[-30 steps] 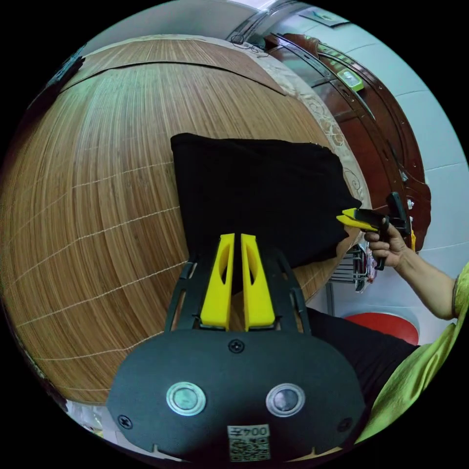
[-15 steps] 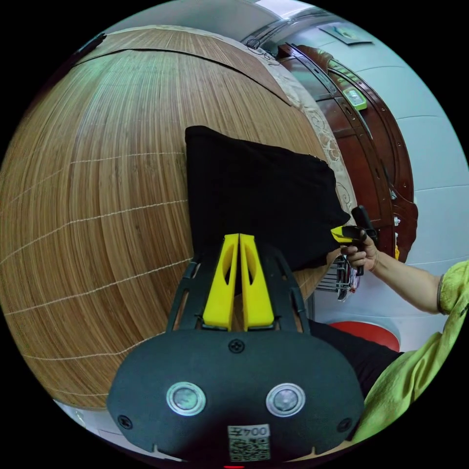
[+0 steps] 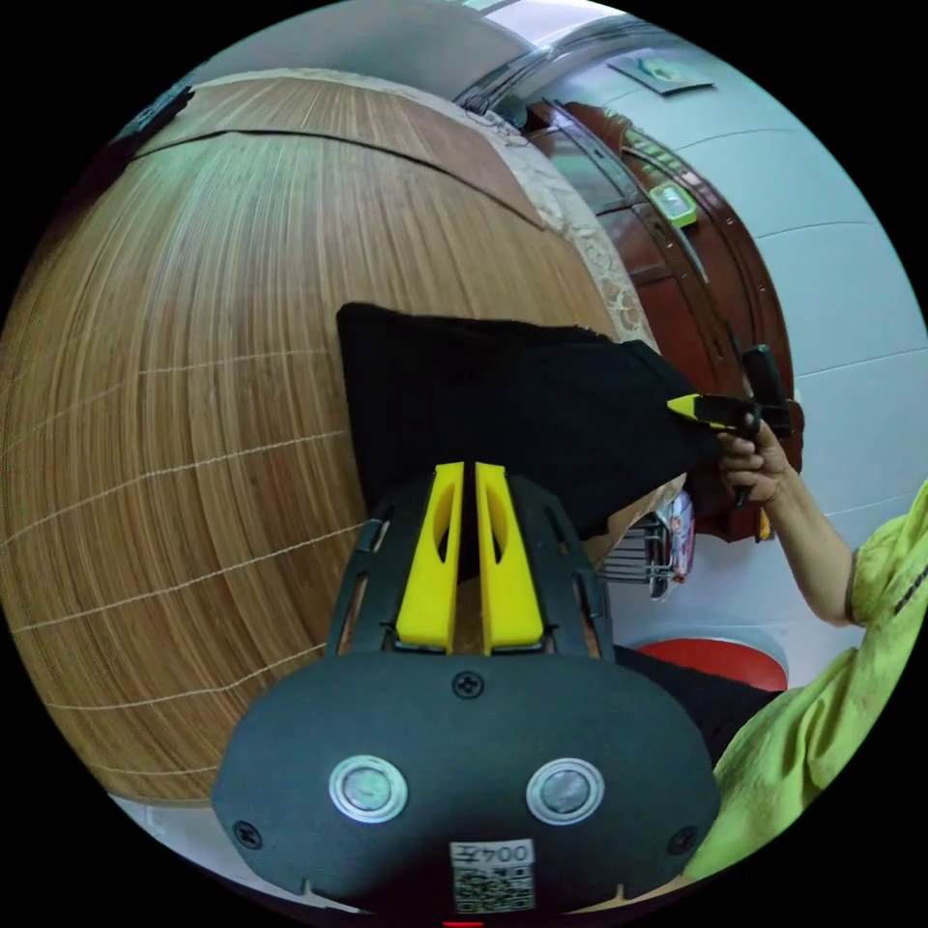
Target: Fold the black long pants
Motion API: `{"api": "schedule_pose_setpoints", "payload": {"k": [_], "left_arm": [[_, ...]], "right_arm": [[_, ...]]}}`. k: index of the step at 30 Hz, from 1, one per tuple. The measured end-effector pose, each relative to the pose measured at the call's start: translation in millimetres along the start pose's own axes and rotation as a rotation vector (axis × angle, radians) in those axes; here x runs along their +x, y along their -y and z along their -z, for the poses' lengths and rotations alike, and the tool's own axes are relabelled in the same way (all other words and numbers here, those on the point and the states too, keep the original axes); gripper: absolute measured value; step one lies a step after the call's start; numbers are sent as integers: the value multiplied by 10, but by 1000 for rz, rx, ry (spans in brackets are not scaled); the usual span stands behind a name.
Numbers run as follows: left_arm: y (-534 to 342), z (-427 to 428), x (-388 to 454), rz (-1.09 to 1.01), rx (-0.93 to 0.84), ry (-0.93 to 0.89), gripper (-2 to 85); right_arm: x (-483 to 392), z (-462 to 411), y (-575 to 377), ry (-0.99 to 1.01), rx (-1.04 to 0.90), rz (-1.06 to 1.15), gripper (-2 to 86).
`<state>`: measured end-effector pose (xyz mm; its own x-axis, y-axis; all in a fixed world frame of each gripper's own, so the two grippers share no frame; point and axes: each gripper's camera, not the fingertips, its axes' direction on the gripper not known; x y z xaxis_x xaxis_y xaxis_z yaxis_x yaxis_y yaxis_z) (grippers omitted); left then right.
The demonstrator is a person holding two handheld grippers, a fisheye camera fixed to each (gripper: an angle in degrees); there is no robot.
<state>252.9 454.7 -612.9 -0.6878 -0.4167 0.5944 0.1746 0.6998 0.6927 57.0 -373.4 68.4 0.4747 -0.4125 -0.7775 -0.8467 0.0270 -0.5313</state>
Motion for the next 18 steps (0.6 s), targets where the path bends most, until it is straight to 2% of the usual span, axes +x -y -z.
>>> {"api": "schedule_pose_setpoints", "payload": {"k": [3,5,11,13,18], "left_arm": [[50,256,157,-15,74,-39,28],[84,279,221,-26,83,-52,28],[196,-186,216,-27,-32,-24,29],[237,-191,242,-26,-37,-27,29],[281,-113,342,-63,-43,-30,27]], "right_arm": [[-10,448,73,-107,22,41,53],[359,561,131,-196,26,9,53],[1593,-156,399,-280,-18,-220,50],[1603,-145,480,-253,-6,-245,50],[1222,49,635,-317,-8,-129,49]]}}
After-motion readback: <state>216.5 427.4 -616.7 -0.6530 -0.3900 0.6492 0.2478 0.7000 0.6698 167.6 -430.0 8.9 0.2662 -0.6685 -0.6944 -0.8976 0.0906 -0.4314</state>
